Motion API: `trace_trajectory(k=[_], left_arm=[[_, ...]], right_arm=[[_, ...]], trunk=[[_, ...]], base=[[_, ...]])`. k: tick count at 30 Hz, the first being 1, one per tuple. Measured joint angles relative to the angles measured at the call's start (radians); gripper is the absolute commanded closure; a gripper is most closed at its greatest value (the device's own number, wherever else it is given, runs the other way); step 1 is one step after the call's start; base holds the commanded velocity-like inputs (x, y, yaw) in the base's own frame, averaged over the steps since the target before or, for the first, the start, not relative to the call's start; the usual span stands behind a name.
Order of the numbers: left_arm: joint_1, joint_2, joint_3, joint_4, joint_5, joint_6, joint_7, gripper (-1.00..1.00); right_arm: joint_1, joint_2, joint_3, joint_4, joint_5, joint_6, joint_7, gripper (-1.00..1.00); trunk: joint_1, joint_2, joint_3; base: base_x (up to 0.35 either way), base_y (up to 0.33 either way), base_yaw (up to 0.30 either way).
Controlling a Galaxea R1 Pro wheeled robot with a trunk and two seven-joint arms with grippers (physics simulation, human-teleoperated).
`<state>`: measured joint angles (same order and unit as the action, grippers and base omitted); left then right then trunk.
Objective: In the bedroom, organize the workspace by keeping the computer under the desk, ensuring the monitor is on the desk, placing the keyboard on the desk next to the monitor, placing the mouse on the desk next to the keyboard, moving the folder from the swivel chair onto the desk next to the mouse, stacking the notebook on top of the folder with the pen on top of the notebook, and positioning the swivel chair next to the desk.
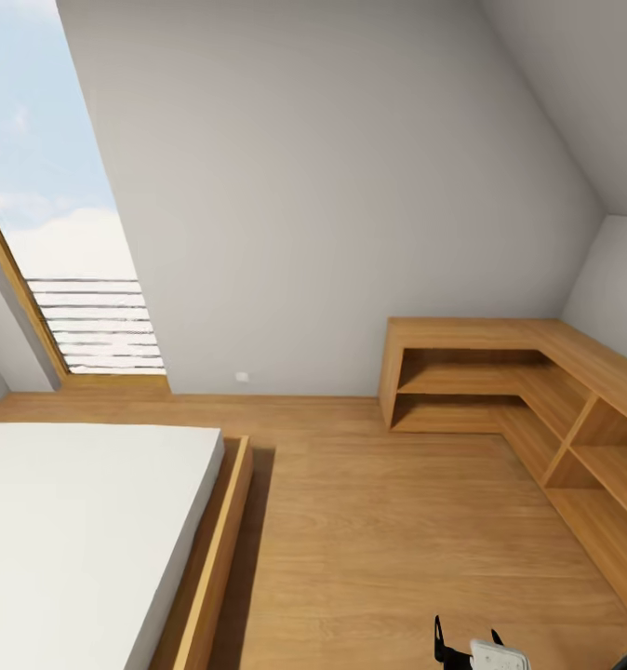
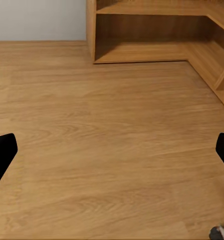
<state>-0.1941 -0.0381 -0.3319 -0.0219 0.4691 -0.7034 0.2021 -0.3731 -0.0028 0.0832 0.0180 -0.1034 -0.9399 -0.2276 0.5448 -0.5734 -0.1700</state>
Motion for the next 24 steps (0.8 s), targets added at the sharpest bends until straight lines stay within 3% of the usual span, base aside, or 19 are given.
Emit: trace_trajectory(k=[24], left_arm=[[0.0,0.002,0.0,0.0,0.0,0.002,-0.001,-1.0]], right_arm=[[0.0,0.001,0.0,0.0,0.0,0.001,0.0,-1.0]], trunk=[[0.0,0.0,0.0]], base=[[0.322,0.0,0.0]])
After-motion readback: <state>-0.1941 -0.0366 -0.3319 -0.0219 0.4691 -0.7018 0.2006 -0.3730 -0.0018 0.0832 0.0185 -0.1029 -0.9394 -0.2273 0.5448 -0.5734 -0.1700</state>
